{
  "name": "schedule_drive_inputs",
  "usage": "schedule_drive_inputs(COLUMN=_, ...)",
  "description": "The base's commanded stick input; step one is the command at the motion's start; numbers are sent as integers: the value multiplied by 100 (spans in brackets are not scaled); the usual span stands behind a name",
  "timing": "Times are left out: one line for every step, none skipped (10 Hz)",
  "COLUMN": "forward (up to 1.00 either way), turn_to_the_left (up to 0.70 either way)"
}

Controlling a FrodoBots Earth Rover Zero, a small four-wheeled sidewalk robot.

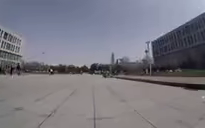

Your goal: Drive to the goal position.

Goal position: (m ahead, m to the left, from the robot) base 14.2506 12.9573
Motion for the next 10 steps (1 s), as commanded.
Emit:
schedule_drive_inputs(forward=100, turn_to_the_left=0)
schedule_drive_inputs(forward=100, turn_to_the_left=0)
schedule_drive_inputs(forward=100, turn_to_the_left=0)
schedule_drive_inputs(forward=100, turn_to_the_left=0)
schedule_drive_inputs(forward=100, turn_to_the_left=0)
schedule_drive_inputs(forward=100, turn_to_the_left=0)
schedule_drive_inputs(forward=100, turn_to_the_left=0)
schedule_drive_inputs(forward=100, turn_to_the_left=0)
schedule_drive_inputs(forward=100, turn_to_the_left=0)
schedule_drive_inputs(forward=100, turn_to_the_left=15)
